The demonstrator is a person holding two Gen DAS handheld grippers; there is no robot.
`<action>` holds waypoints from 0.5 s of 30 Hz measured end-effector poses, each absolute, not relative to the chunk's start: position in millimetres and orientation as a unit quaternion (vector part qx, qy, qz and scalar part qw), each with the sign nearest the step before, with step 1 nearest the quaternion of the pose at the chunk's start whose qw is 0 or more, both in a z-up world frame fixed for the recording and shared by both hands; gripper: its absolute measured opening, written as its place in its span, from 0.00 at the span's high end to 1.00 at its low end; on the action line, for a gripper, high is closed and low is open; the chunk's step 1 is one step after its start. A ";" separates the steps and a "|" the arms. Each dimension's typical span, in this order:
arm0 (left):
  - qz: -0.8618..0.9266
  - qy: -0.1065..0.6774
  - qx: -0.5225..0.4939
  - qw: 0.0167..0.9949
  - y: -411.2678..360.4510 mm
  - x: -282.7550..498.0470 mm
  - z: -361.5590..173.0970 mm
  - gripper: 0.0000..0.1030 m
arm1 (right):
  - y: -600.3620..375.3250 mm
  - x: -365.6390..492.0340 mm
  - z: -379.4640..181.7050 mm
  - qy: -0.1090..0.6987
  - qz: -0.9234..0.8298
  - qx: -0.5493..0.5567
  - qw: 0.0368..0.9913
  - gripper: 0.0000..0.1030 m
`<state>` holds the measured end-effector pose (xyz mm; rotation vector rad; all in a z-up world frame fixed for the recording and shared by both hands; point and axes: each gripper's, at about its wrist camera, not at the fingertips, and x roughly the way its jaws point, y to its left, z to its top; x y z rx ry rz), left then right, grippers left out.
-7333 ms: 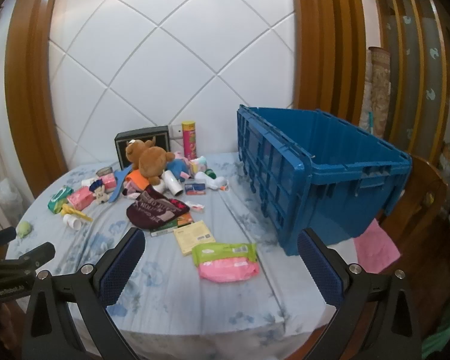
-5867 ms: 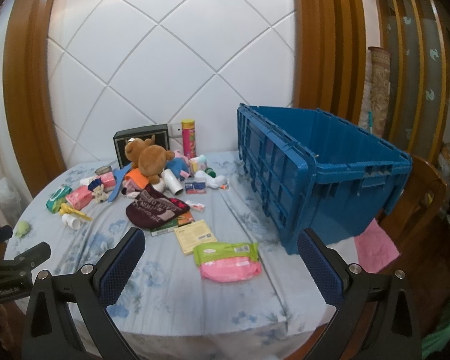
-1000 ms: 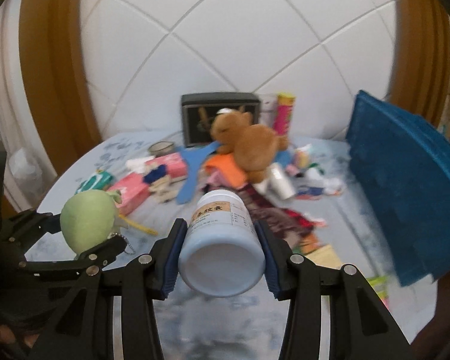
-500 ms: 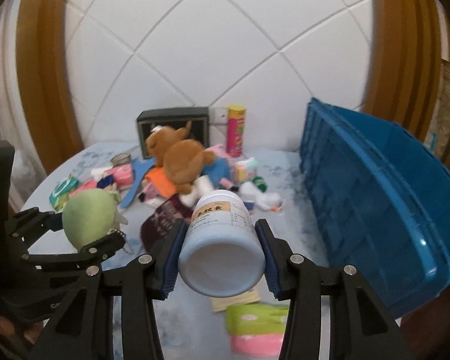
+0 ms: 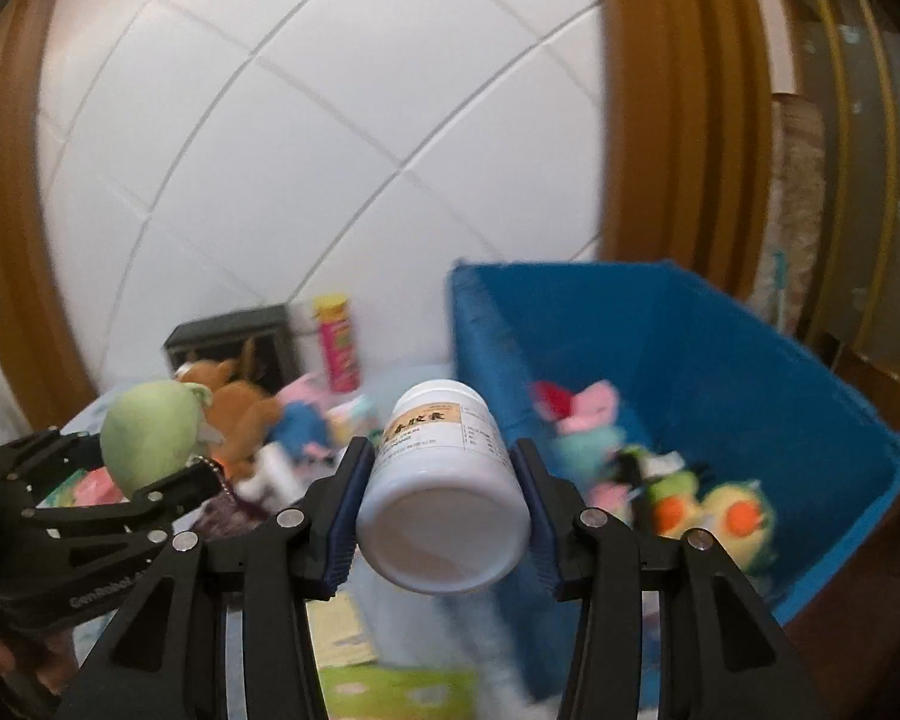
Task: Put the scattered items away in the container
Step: 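Carry the green ball and pill bottle into the blue crate and release both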
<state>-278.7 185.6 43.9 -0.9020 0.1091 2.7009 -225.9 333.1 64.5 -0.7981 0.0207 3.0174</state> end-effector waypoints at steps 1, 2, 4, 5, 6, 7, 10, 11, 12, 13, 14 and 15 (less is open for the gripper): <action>0.939 0.035 -0.309 0.148 202.9 -280.7 48.8 0.37 | 351.6 -228.4 69.2 0.006 0.967 -0.254 0.014 0.55; 0.939 0.031 -0.308 0.150 223.8 -283.2 52.7 0.37 | 370.0 -230.9 74.0 0.006 0.968 -0.252 0.017 0.55; 0.936 0.025 -0.314 0.158 258.0 -288.8 58.2 0.37 | 404.7 -234.4 76.9 0.007 0.967 -0.255 0.024 0.55; 0.933 0.024 -0.320 0.162 278.0 -291.4 60.8 0.37 | 421.5 -235.8 76.6 0.009 0.966 -0.258 0.027 0.55; 0.931 0.023 -0.323 0.166 298.2 -293.3 63.3 0.37 | 438.3 -237.2 76.2 0.010 0.965 -0.262 0.029 0.55; 0.931 0.023 -0.324 0.169 315.9 -293.9 65.3 0.37 | 455.1 -238.6 75.9 0.011 0.964 -0.265 0.032 0.55; 0.927 0.036 -0.330 0.174 365.3 -296.1 65.9 0.37 | 505.4 -242.7 74.8 0.016 0.961 -0.275 0.041 0.55; 0.926 0.041 -0.332 0.175 379.8 -296.5 65.5 0.37 | 522.2 -244.1 74.4 0.017 0.959 -0.278 0.044 0.55; 0.925 0.047 -0.333 0.177 393.6 -296.0 64.7 0.37 | 538.1 -244.8 73.6 0.019 0.958 -0.281 0.047 0.55; 0.924 0.053 -0.334 0.179 406.5 -295.3 64.0 0.37 | 550.4 -244.4 71.5 0.023 0.958 -0.283 0.049 0.55; 0.924 0.057 -0.333 0.179 415.8 -293.9 63.2 0.37 | 559.2 -245.1 69.6 0.026 0.957 -0.284 0.050 0.55; 0.924 0.060 -0.332 0.179 421.5 -292.2 62.4 0.35 | 568.0 -245.9 67.6 0.029 0.957 -0.286 0.051 0.55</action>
